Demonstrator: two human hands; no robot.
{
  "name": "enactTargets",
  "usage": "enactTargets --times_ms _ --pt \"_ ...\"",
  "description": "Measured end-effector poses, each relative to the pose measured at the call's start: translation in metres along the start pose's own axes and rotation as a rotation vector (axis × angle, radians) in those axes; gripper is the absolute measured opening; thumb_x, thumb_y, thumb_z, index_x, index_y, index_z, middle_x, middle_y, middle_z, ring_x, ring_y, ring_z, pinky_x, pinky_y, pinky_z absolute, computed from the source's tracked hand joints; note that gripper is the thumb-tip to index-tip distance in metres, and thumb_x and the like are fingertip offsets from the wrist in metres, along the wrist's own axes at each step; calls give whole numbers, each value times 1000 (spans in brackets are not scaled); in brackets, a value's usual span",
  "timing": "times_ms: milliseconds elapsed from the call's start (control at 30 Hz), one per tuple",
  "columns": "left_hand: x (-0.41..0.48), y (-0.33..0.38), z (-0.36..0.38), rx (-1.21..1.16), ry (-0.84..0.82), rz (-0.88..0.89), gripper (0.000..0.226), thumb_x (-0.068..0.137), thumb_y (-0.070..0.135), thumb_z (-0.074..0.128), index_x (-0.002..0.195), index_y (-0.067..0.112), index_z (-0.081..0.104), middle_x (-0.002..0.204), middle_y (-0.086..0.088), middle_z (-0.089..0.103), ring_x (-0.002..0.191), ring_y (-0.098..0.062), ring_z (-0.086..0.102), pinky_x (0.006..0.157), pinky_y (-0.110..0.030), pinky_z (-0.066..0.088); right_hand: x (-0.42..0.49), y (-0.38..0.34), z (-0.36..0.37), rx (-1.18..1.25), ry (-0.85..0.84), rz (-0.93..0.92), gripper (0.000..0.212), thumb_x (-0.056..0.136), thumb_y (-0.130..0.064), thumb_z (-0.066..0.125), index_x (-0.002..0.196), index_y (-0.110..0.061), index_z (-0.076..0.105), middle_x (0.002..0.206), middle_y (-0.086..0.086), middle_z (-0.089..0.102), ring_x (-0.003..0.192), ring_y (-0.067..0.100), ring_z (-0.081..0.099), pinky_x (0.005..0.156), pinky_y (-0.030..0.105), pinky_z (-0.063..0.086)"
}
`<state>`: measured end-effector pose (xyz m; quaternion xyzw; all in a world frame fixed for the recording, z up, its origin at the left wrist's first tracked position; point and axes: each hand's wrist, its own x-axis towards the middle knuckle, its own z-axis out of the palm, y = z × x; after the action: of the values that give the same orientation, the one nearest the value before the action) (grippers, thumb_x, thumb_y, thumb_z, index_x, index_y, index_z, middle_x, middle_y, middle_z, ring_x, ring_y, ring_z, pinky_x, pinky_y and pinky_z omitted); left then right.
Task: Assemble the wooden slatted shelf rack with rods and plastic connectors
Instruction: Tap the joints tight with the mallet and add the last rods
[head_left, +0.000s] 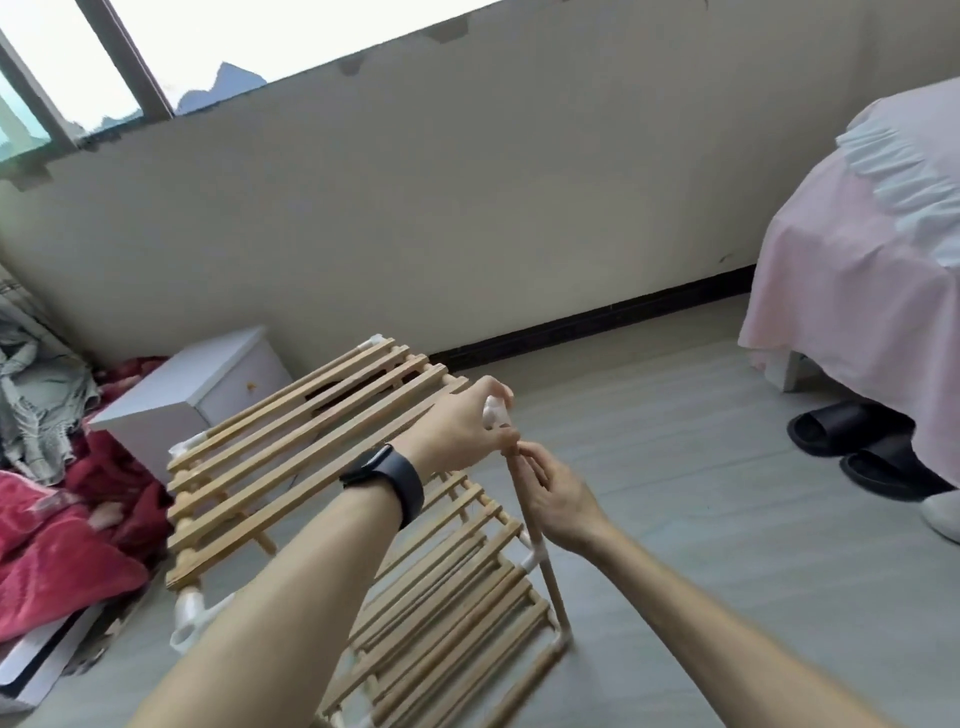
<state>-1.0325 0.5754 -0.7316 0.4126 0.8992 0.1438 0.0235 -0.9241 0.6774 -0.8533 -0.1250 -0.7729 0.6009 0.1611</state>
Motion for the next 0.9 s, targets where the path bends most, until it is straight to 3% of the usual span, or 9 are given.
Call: enactTargets --times_ms 33,100,233,333,500,633,733,800,900 --pt "0 -3 2 -18 29 18 43 87 46 73 121 37 49 107 8 57 84 -1 55 62 -16 43 1 2 0 -48 18 -39 43 97 -73 34 125 -48 56 80 -24 66 74 -7 63 61 23 50" --pt "-2 -10 5 -53 95 48 45 82 46 78 112 41 46 96 16 55 80 1 56 59 -13 40 3 6 1 -112 50 -81 44 97 -74 30 122 -49 55 68 -18 60 62 -7 57 56 18 40" --pt "-11 -17 8 -61 170 72 45 80 49 79 109 46 45 78 16 61 74 10 61 52 -13 50 6 12 7 -158 63 -108 54 94 -80 21 125 -48 52 76 -13 58 71 1 57 58 23 41" --pt "-15 -18 8 -23 193 53 43 80 52 77 109 47 45 74 12 64 62 -2 63 53 -27 57 8 13 10 -172 42 -95 63 90 -83 16 130 -48 50 82 -14 58 79 10 59 62 28 43" --pt "-22 -15 4 152 291 16 45 80 49 78 109 42 44 81 15 56 63 -7 62 54 -36 58 14 6 19 -233 -10 -65 48 100 -71 19 132 -48 45 96 -4 62 87 15 61 71 38 55" --pt "-25 -15 5 174 162 28 48 83 45 78 115 36 43 83 10 59 67 -6 61 60 -32 57 12 4 24 -213 12 -74 44 101 -68 23 130 -47 47 95 -3 65 86 16 62 69 39 54" --pt "-27 -16 9 286 81 30 54 89 32 73 125 34 32 83 8 58 67 -10 58 63 -35 56 17 1 20 -247 -2 -60 43 100 -68 27 131 -48 49 92 -3 64 85 17 63 70 40 55" --pt "-25 -16 10 351 43 1 59 89 14 63 129 33 25 81 3 56 67 -16 58 64 -41 58 18 0 15 -251 -11 -62 36 103 -63 34 131 -48 50 89 -5 66 83 16 64 70 41 57" --pt "-27 -11 11 395 17 -9 63 85 7 60 130 32 24 81 2 52 66 -17 56 63 -40 57 13 4 -2 -271 59 -61 36 106 -48 39 141 -40 41 76 -8 60 68 10 59 62 36 49"
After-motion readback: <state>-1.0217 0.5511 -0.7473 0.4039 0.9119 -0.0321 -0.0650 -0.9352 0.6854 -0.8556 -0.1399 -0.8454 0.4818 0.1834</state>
